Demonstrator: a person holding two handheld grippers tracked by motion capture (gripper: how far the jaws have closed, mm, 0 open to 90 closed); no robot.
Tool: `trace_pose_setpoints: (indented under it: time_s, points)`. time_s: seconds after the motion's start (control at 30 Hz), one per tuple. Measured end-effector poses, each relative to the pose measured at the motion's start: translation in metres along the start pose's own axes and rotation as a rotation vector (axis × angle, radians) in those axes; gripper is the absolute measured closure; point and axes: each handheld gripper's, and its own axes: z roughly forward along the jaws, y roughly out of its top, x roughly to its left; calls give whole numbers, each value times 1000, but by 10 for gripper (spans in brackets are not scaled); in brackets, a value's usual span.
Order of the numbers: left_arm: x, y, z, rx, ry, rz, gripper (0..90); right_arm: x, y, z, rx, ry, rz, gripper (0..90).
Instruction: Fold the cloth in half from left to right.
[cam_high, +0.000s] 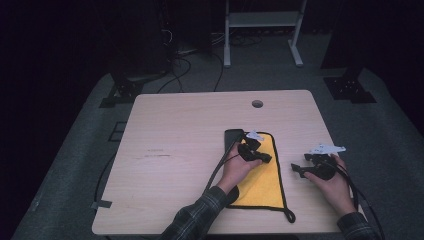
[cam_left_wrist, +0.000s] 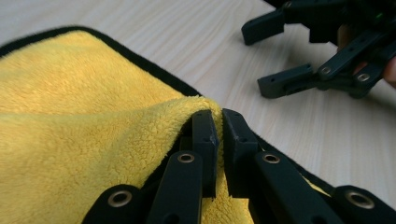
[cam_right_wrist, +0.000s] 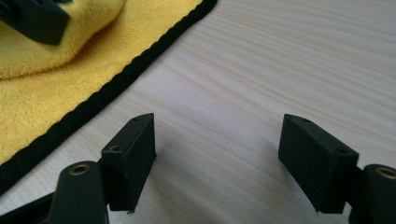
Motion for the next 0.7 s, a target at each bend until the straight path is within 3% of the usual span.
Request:
trace_pose_setpoints:
  time_s: [0.17,0.2,0.27,0.4,0.43,0.5,0.57,0.7]
  points:
    - [-5,3,-4,-20,-9,10,694,0,0,0,0,2,-1,262]
    - [-8,8,-14,-69,-17,11,681,0,0,0,0,3,0,262]
    - [-8,13,-28,-116,-25,17,663,0,0,0,0,5,2,262]
    - [-6,18,-55,-157,7,37,637,0,0,0,0,2,-3,262]
    - [-6,18,-55,-157,7,37,634,0,0,0,0,2,-3,262]
    - [2,12,-73,-156,43,37,628,0,0,0,0,0,-5,262]
    - [4,8,-78,-157,54,33,621,0,0,0,1,-1,-5,262]
    - [18,-14,-98,-152,100,3,603,0,0,0,1,-1,-9,262]
